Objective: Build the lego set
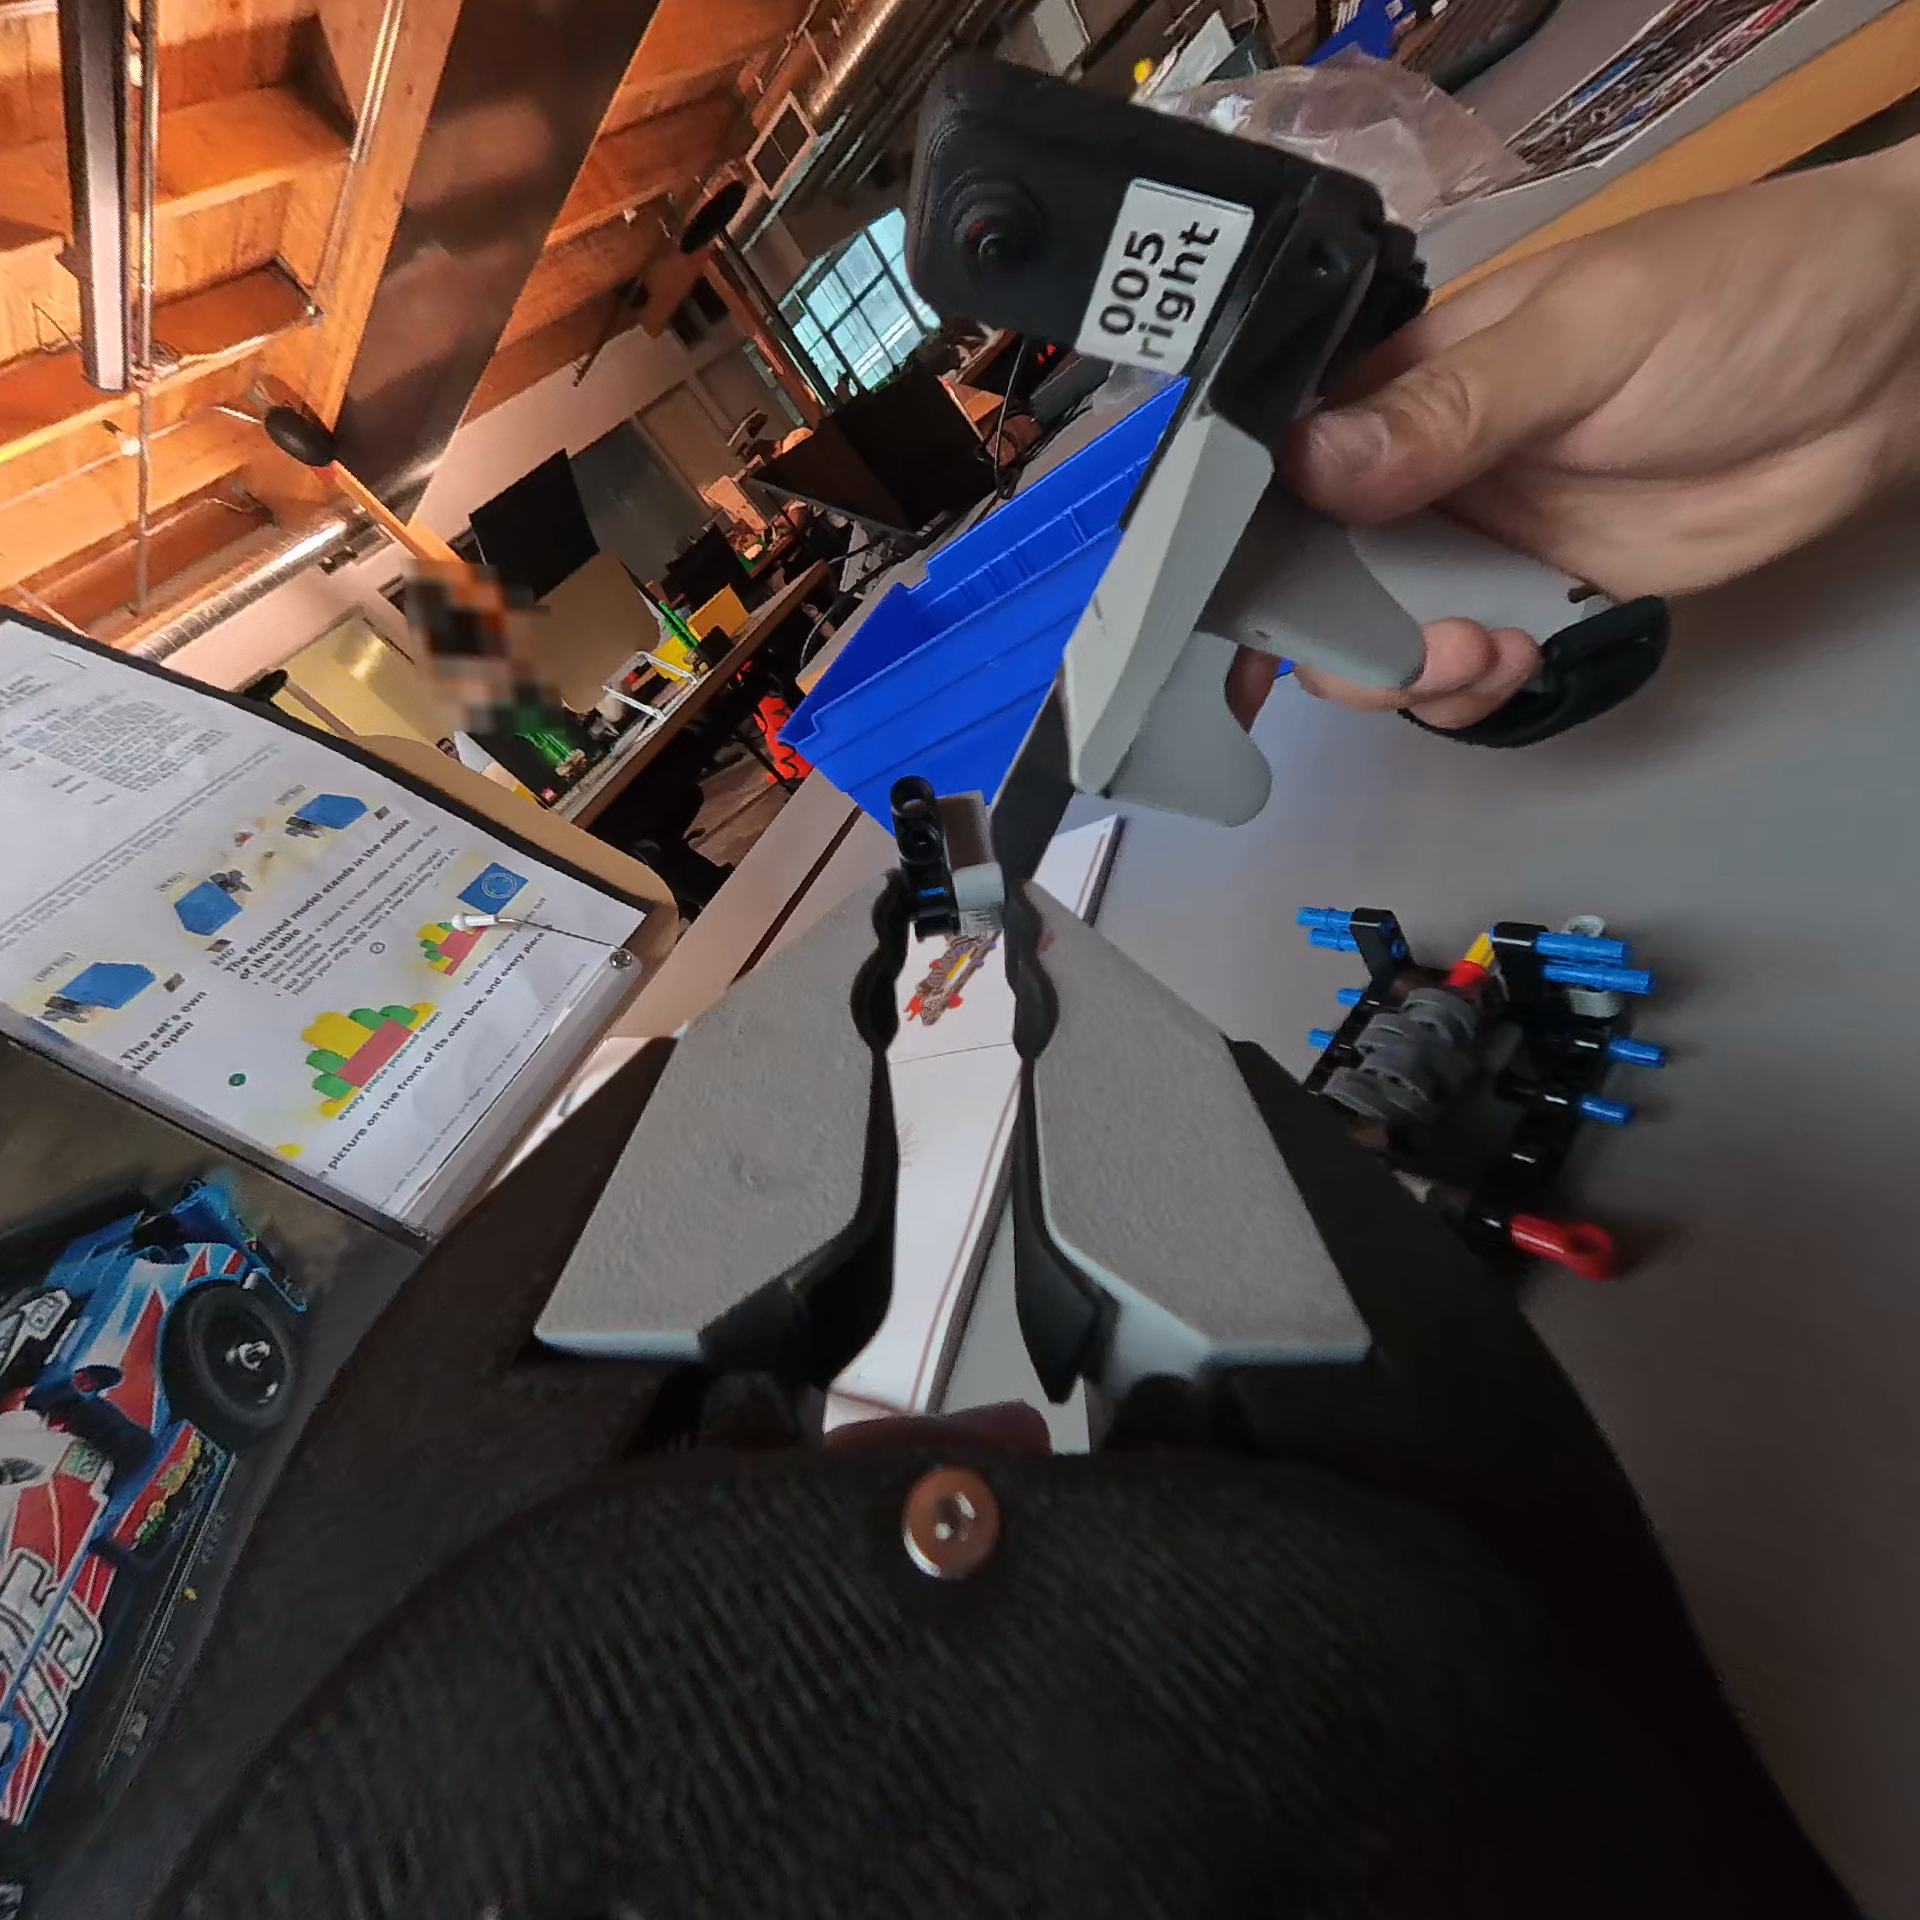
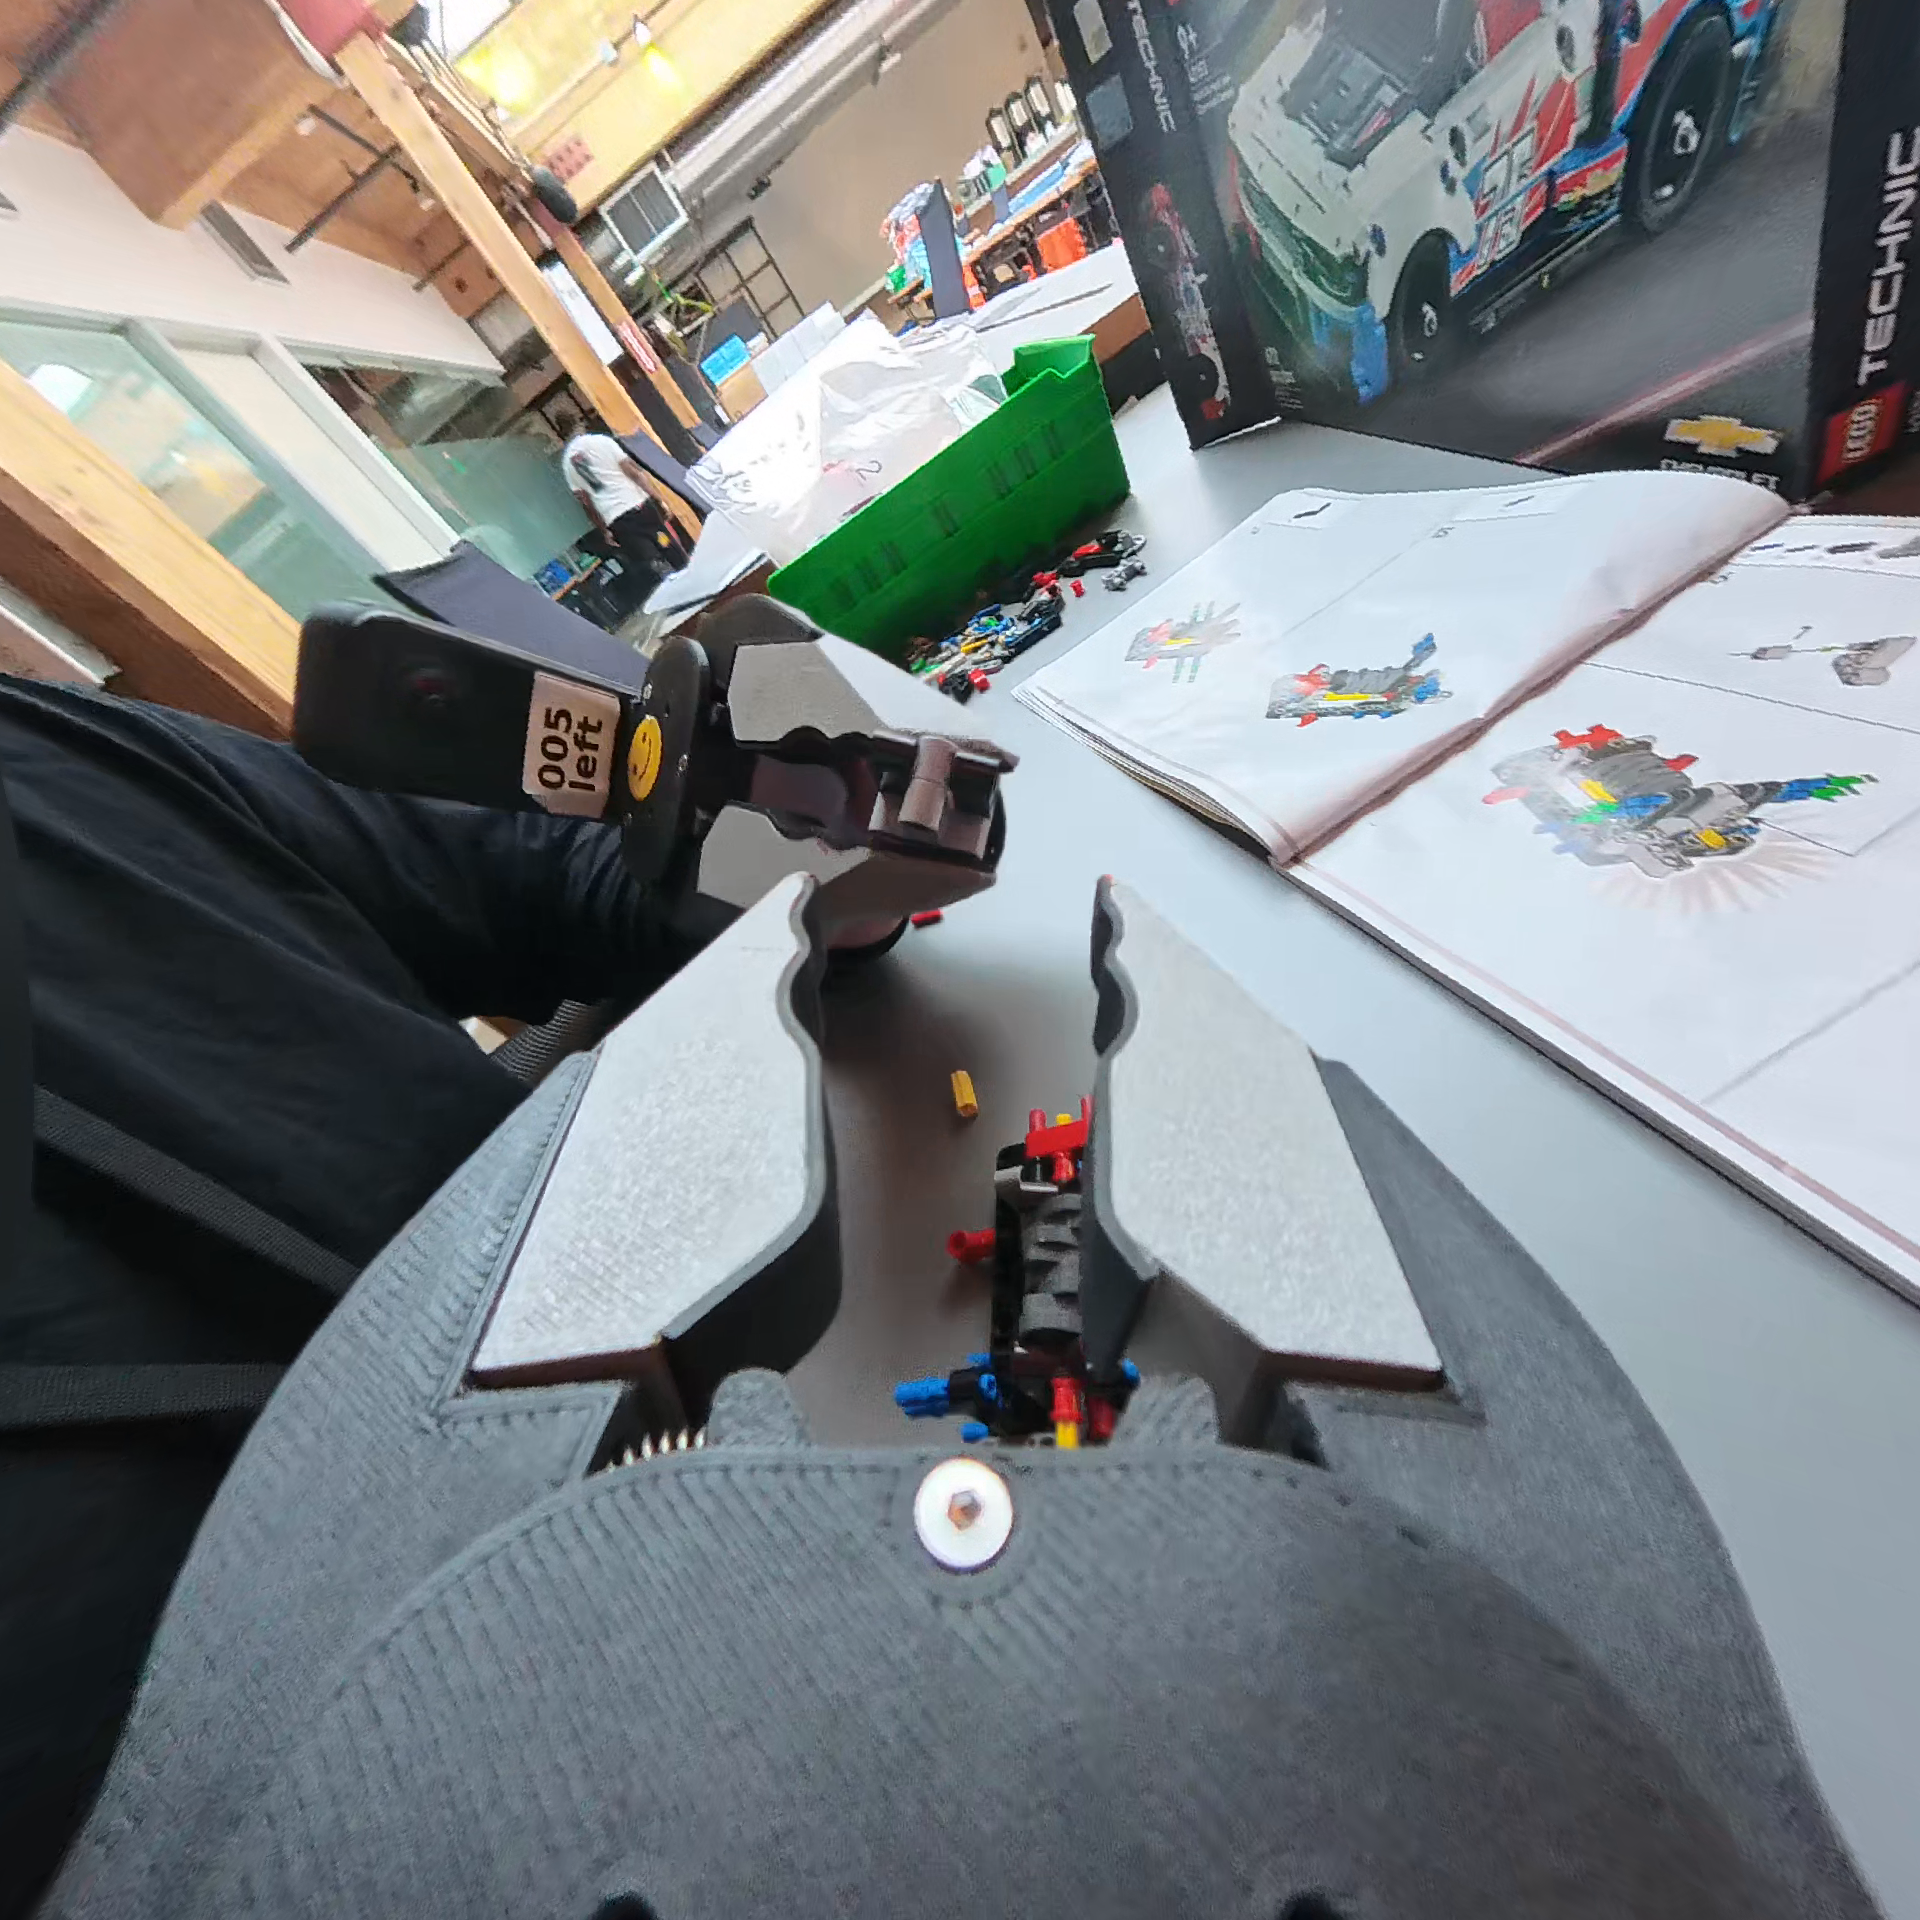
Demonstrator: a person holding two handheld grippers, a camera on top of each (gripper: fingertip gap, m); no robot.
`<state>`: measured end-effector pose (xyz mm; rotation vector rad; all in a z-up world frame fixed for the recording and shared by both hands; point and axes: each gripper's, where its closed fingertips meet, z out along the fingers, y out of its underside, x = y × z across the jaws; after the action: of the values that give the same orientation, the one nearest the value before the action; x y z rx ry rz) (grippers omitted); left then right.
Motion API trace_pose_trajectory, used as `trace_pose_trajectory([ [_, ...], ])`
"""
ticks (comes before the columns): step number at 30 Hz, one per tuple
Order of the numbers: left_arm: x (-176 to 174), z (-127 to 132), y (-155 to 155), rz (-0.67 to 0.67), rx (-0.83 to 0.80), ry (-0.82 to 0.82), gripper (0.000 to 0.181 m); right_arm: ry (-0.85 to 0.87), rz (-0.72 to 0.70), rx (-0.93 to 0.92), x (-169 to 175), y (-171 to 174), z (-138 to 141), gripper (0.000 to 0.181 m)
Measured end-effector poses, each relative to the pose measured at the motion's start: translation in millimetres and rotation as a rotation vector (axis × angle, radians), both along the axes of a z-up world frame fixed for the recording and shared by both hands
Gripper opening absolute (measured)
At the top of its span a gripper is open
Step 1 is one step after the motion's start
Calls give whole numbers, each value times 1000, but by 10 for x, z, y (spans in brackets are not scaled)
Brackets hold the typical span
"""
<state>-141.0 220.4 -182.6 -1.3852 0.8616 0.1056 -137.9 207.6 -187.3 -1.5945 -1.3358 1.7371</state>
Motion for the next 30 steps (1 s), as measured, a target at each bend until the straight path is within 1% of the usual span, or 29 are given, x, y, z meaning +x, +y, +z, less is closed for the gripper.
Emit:
trace_pose_trajectory([
  [3, 62, 53, -49, -13, 44, 21, 15, 6, 14, 43, -33, -52, -8, 50],
  [5, 93, 65, -72, -17, 63, 37, 15, 14, 6, 77, -43, -64, -1, 46],
  [9, 74, 65, -59, 26, 72, 72, 15, 68, 1, 86, -37, -116, 109, 43],
  [11, 88, 79, -73, 29, 95, 89, 16, 74, -14, 97, -49, -114, 130, 38],
  [14, 145, 143, -132, 9, 154, 103, 15, 111, 2, 76, -56, -151, 197, 34],
  [15, 158, 168, -152, 3, 177, 106, 15, 136, 17, 65, -48, -176, 235, 25],
  [16, 146, 176, -149, 17, 192, 119, 15, 154, 33, 59, -38, -206, 264, 21],
  [18, 129, 162, -135, 43, 201, 151, 16, 151, 37, 62, -43, -222, 265, 25],
  [20, 100, 149, -103, 81, 203, 173, 16, 141, 24, 54, -61, -219, 261, 36],
  [22, 106, 130, -91, 86, 195, 177, 16, 149, 10, 49, -75, -221, 277, 35],
  [25, 121, 135, -105, 92, 205, 194, 16, 142, -38, 85, -93, -178, 253, 21],
  [30, 144, 99, -114, 82, 177, 175, 16, 131, -37, 91, -77, -172, 212, 21],
])
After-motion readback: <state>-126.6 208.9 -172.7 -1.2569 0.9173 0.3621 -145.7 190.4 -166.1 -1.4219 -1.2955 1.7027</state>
